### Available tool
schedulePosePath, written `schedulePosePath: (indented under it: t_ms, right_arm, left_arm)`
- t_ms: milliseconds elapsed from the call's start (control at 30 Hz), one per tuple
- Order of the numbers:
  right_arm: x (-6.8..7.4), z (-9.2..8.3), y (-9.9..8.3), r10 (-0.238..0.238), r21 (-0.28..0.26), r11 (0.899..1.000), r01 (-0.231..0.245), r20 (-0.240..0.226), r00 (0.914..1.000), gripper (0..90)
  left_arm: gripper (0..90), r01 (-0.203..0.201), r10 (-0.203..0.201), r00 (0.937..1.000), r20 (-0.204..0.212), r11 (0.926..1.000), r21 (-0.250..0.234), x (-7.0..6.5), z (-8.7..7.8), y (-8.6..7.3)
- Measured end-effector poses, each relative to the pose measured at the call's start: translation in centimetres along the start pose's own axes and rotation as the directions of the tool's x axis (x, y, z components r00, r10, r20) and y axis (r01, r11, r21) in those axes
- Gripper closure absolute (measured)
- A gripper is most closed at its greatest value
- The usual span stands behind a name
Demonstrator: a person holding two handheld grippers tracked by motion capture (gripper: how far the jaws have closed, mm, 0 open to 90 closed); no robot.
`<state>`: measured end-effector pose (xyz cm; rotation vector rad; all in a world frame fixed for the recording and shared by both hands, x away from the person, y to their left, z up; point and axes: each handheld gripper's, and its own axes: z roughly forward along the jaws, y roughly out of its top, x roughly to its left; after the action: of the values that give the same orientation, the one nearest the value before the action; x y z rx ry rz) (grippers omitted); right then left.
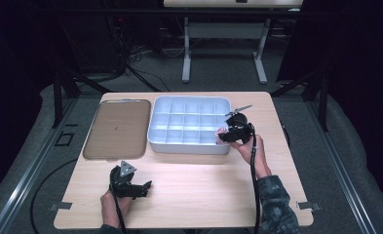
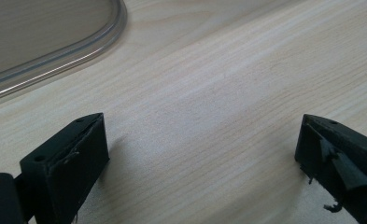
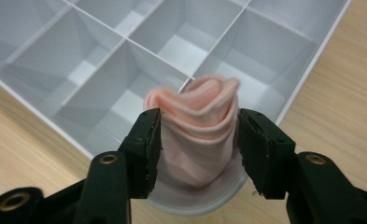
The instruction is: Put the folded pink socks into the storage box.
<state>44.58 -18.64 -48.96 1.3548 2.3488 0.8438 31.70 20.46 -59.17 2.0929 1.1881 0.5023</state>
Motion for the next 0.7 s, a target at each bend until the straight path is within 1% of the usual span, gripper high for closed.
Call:
schedulePosePath:
  t_ms: [33,67,100,167,233,300,333,367,400,433,467,500,533,600,700]
  right_arm:
    - [-0.1,-0.3,0.0,0.004,-0.016,1.0,-0.004,-0.015,0.9999,47.2]
    - [-0.2,-0.9,0.1,0.004,-0.04,0.999,-0.005,-0.009,1.0,49.1]
    - [-0.3,-1.1,0.2,0.002,-0.057,0.998,-0.002,-0.003,1.0,50.7]
    - [-0.3,-1.0,0.4,-0.006,-0.067,0.998,0.006,0.002,1.0,53.2]
    - [-0.3,-0.6,0.4,0.001,-0.073,0.997,-0.002,-0.018,0.9998,56.3]
    - [-0.2,0.0,0.4,0.007,-0.054,0.999,-0.008,-0.022,0.9997,64.5]
    - [-0.2,0.4,0.4,0.013,-0.041,0.999,-0.014,-0.035,0.9993,67.7]
    - [-0.2,0.7,0.3,0.018,-0.033,0.999,-0.019,-0.037,0.9991,70.9]
    - [-0.3,0.9,0.3,0.017,-0.017,1.0,-0.017,-0.035,0.9993,72.8]
    - [-0.3,1.1,0.2,0.029,-0.022,0.999,-0.03,-0.048,0.9984,74.3]
    - [-0.3,1.2,0.1,0.036,-0.024,0.999,-0.037,-0.058,0.9977,74.4]
    - [-0.3,1.1,0.2,0.029,-0.021,0.999,-0.03,-0.048,0.9984,74.2]
    - [-0.3,0.9,0.2,0.028,-0.025,0.999,-0.03,-0.051,0.9983,73.3]
    - [-0.3,0.3,0.2,0.029,-0.045,0.999,-0.031,-0.047,0.9985,67.4]
    - [-0.3,-0.9,0.0,0.024,-0.079,0.996,-0.029,-0.065,0.9976,57.9]
  left_arm:
    - [2.3,0.0,0.0,1.0,0.0,1.0,0.0,0.0,0.0,0.0]
    - [2.3,0.0,0.0,1.0,0.001,1.0,-0.001,0.0,0.0,0.0]
    - [2.3,0.001,-0.001,1.0,0.0,1.0,0.0,0.0,0.0,0.0]
    - [2.3,-0.001,0.001,1.0,-0.001,1.0,0.0,0.0,0.0,0.0]
    - [2.3,0.0,0.0,1.0,-0.002,1.0,-0.002,0.0,0.0,0.0]
    - [2.3,0.0,0.0,1.0,-0.002,1.0,-0.003,0.0,0.0,0.0]
    - [2.3,0.0,0.0,1.0,-0.001,1.0,-0.001,0.0,0.0,0.0]
    - [2.3,0.0,0.0,1.0,-0.002,1.0,-0.001,0.0,0.0,0.0]
    - [2.3,-0.001,0.001,1.0,-0.001,1.0,0.0,0.0,0.0,0.0]
    - [2.3,0.0,0.0,1.0,-0.002,1.0,-0.001,0.0,0.0,0.0]
    - [2.3,0.0,0.0,1.0,-0.003,1.0,-0.003,0.0,0.0,0.0]
    - [2.3,0.001,-0.001,1.0,-0.003,1.0,-0.003,0.0,0.0,0.0]
    - [2.3,0.0,0.0,1.0,-0.002,1.0,-0.003,0.0,0.0,0.0]
    - [2.3,0.0,0.0,1.0,0.0,1.0,0.0,0.0,0.0,0.0]
    - [2.3,-0.001,0.001,1.0,0.0,1.0,0.0,0.0,0.0,0.0]
